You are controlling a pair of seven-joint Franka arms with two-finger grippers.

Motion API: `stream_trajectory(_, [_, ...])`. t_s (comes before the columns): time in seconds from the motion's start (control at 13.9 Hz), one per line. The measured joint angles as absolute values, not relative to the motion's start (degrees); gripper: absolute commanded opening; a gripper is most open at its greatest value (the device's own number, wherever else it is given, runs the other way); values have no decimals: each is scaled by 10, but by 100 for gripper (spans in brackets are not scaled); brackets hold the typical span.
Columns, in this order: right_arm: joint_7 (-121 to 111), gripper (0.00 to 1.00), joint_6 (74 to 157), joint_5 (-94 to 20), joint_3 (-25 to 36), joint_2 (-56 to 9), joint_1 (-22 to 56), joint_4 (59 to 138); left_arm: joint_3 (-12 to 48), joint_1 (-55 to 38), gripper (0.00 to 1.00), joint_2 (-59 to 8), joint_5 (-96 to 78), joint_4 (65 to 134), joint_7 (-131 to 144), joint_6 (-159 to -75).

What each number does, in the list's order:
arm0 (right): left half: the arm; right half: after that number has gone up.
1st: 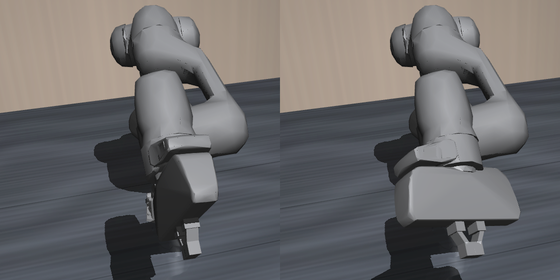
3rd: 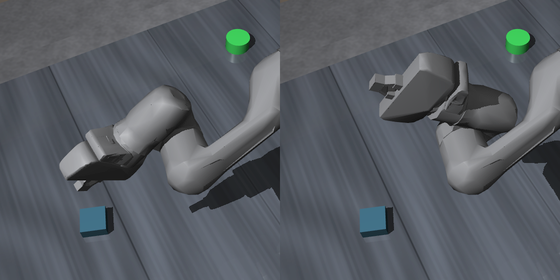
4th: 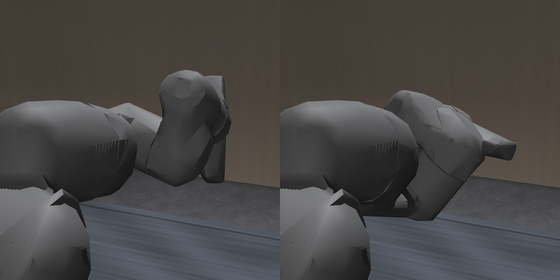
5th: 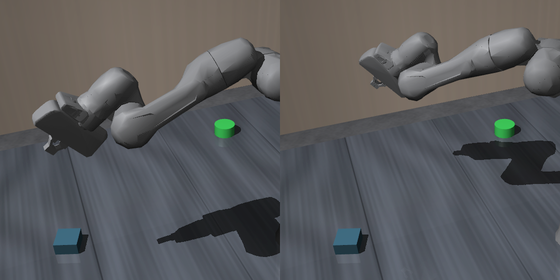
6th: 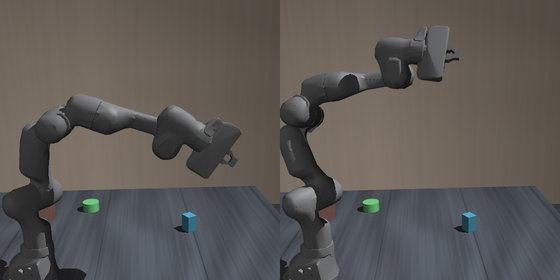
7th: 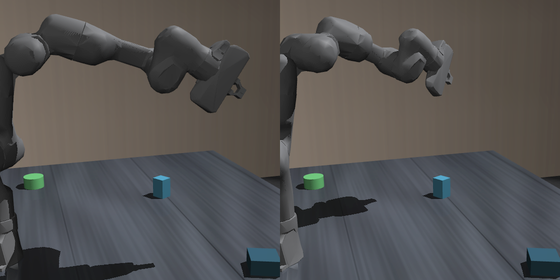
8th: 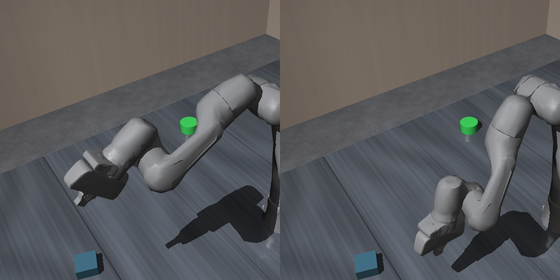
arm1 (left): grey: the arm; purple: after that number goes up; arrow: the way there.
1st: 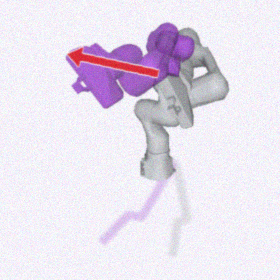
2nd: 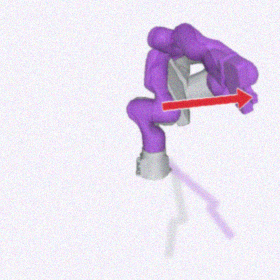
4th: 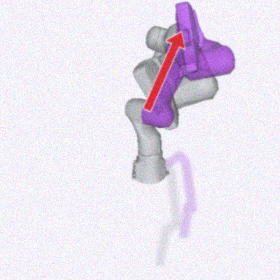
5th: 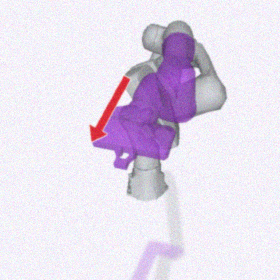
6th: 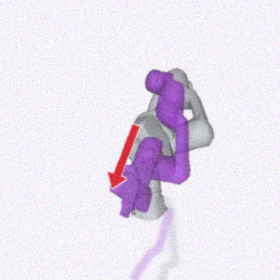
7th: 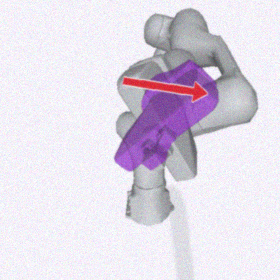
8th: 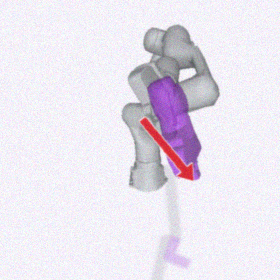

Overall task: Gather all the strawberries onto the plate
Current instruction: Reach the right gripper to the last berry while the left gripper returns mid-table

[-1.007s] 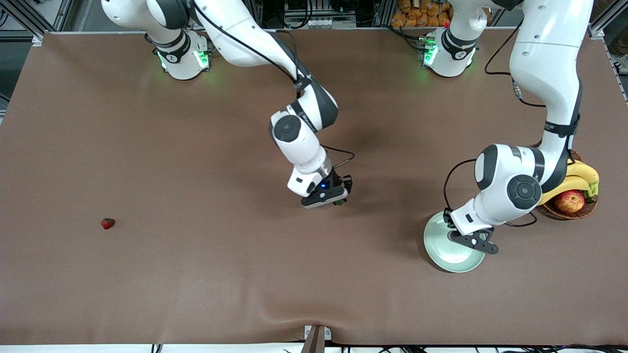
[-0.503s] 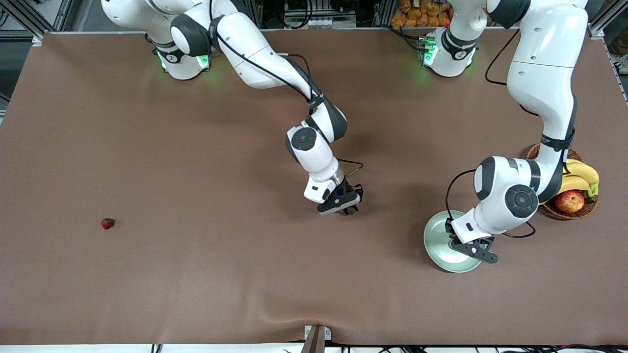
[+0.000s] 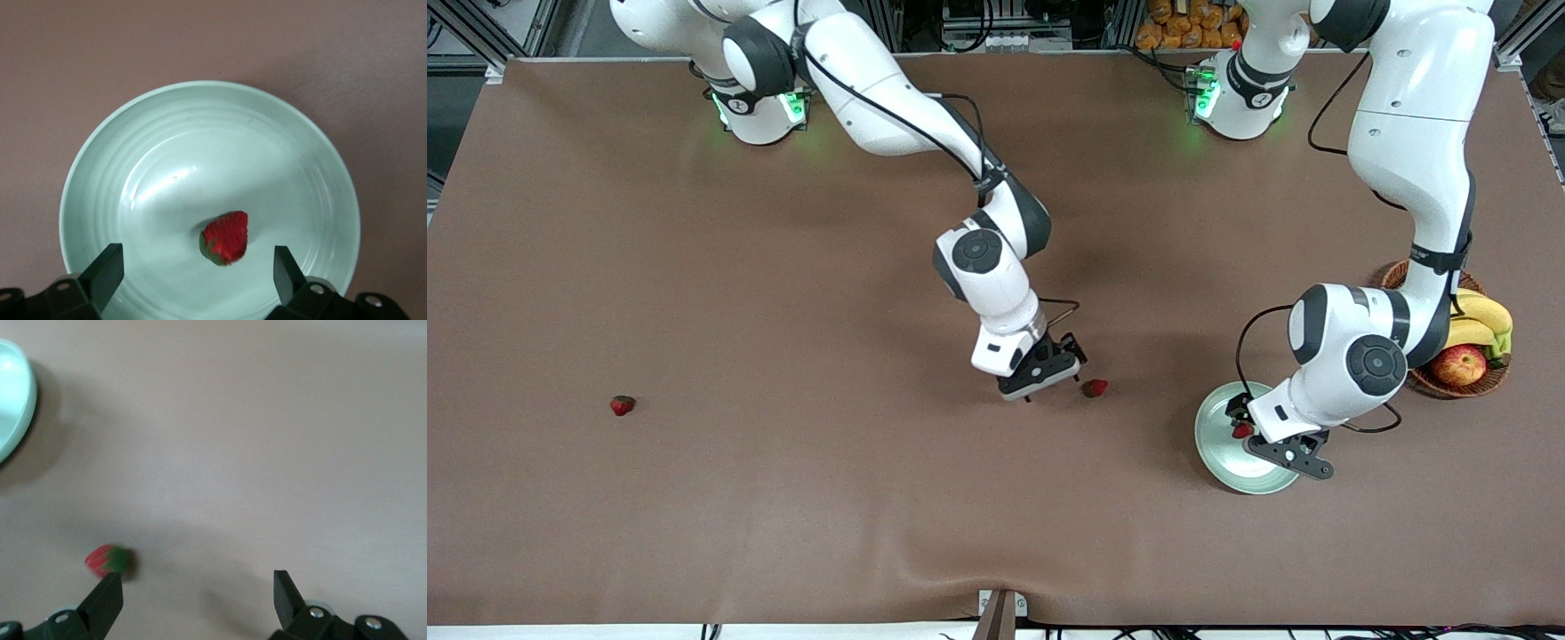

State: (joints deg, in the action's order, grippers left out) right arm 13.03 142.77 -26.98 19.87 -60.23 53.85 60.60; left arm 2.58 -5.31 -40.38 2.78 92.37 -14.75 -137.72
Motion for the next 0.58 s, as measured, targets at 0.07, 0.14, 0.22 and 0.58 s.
stream_trajectory(0.07, [129,100,1391,-268,201,-581,522,606,29,-54,100,-401,28,922,-147,-1372])
stream_trajectory(0.14, [121,100,1357,-267,202,-559,504,610,33,-54,100,-396,28,920,-147,-1360])
stream_trajectory(0.22, [100,100,1329,-266,203,-539,487,619,40,-54,100,-389,28,918,-146,-1347])
stream_trajectory(0.58, [-7,100,1182,-254,263,-459,412,709,108,-60,100,-366,28,917,-28,-1314])
